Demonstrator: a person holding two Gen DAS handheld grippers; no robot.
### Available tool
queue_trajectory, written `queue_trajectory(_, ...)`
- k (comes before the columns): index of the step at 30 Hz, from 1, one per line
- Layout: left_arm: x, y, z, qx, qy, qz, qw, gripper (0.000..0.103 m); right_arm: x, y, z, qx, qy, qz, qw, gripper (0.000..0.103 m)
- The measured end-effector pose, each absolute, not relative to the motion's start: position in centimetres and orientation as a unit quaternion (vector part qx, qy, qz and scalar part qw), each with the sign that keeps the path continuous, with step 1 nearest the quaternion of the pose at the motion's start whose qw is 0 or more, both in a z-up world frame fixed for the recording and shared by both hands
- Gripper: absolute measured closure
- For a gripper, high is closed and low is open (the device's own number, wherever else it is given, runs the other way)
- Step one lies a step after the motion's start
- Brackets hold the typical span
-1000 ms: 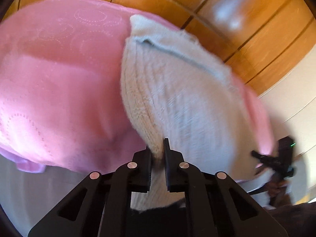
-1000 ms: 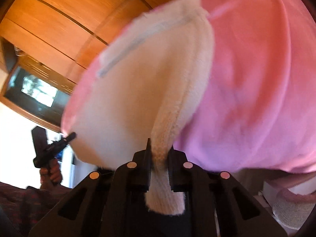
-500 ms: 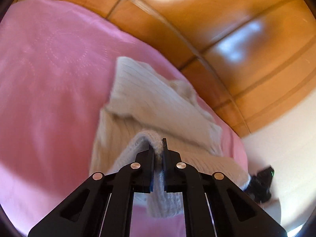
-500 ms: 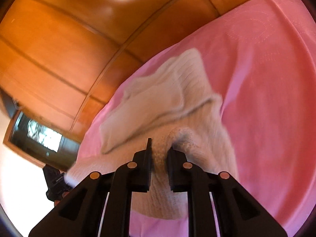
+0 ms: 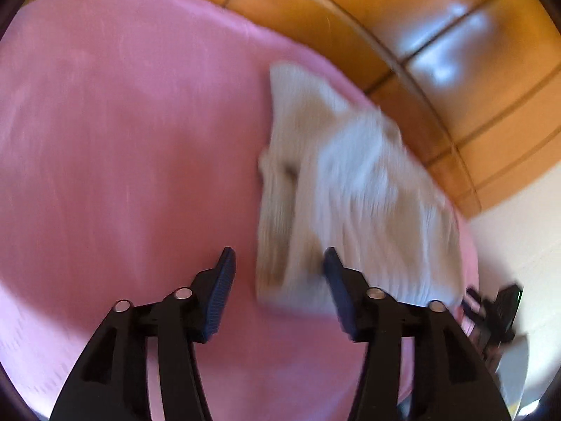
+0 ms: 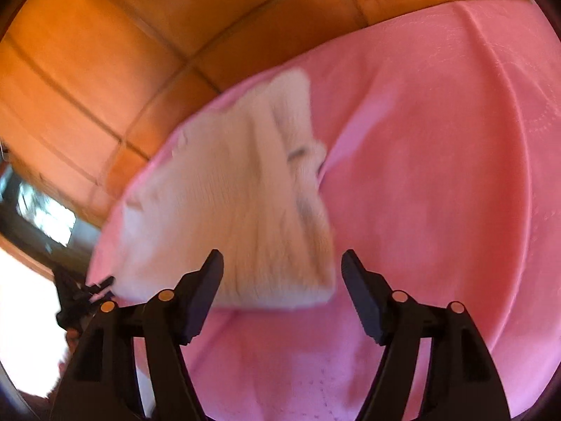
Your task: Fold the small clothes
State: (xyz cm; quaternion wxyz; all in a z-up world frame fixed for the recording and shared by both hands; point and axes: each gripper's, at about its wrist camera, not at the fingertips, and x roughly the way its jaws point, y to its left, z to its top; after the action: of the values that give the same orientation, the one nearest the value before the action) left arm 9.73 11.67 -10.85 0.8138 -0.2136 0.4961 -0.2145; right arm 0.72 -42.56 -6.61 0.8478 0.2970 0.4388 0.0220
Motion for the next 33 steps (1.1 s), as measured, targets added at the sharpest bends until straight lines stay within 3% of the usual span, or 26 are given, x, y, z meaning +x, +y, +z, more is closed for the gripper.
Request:
queue_trajectory(3, 8.8, 10.8, -10.9, -0.200, 0.481, -0.217, 0.826, 0.044, 1.2, -40.9, -7.5, 0.261, 0.452, 0.008, 0.853, 0.048)
queue_trajectory(4, 8.9, 10.3, -10.9, -0.202, 0.483, -0.227, 0.821, 0.044, 1.6, -40.7, -7.8, 0.258, 0.454, 0.000, 0.853, 0.059)
queue_trajectory(5, 8.9, 9.8, -10.7, -0.198, 0.485, -0.234, 0.819, 0.051, 1.8, -40.9, -7.9, 0.257, 0.456, -0.005, 0.852, 0.071)
queue_trajectory(6, 8.8, 9.2, -10.6, -0.183, 0.486, -0.235, 0.822, 0.072, 2.0, -40.9, -7.9, 0.258, 0.457, -0.009, 0.851, 0.078)
queue_trajectory(7, 8.9, 8.4, -10.5, -0.158, 0.489, -0.238, 0.824, 0.081, 2.0, -40.9, -7.7, 0.260, 0.456, -0.010, 0.851, 0.081)
queue_trajectory(9, 8.5, 7.9, -10.3, -0.141, 0.489, -0.238, 0.827, 0.089, 1.6, -40.8, -6.9, 0.258, 0.450, -0.013, 0.855, 0.084)
queue_trajectory(12, 7.6, 8.6, -9.8, -0.156, 0.483, -0.243, 0.827, 0.093, -0.2, -40.9, -5.2, 0.265, 0.427, -0.014, 0.864, 0.088)
queue_trajectory(14, 6.8, 9.5, -9.3, -0.173, 0.479, -0.253, 0.823, 0.094, -1.8, -41.1, -4.0, 0.270, 0.413, -0.016, 0.870, 0.096)
queue_trajectory(15, 6.1, 9.9, -9.0, -0.181, 0.476, -0.258, 0.821, 0.101, -2.7, -41.4, -3.4, 0.276, 0.405, -0.017, 0.872, 0.097)
queue_trajectory(23, 0.8, 13.7, -8.1, -0.197, 0.473, -0.231, 0.827, 0.103, -8.2, -41.1, -3.7, 0.283, 0.425, -0.034, 0.859, 0.103)
queue_trajectory(26, 1.2, 13.5, -7.6, -0.182, 0.457, -0.209, 0.845, 0.103, -8.7, -41.9, -4.2, 0.298, 0.415, -0.039, 0.859, 0.103)
queue_trajectory(28, 2.4, 12.9, -7.0, -0.169, 0.451, -0.210, 0.851, 0.076, -8.2, -41.9, -3.7, 0.292, 0.406, -0.034, 0.865, 0.096)
queue_trajectory(29, 2.9, 12.7, -6.8, -0.158, 0.446, -0.206, 0.856, 0.055, -8.0, -41.9, -3.5, 0.286, 0.405, -0.036, 0.867, 0.075)
queue_trajectory(31, 4.7, 11.6, -6.4, -0.137, 0.434, -0.206, 0.866, 0.052, -7.2, -41.6, -2.9, 0.272, 0.397, -0.037, 0.876, 0.046)
queue_trajectory(33, 6.5, 10.7, -6.5, -0.124, 0.435, -0.207, 0.867, 0.052, -5.7, -41.2, -2.5, 0.257, 0.396, -0.033, 0.881, 0.046)
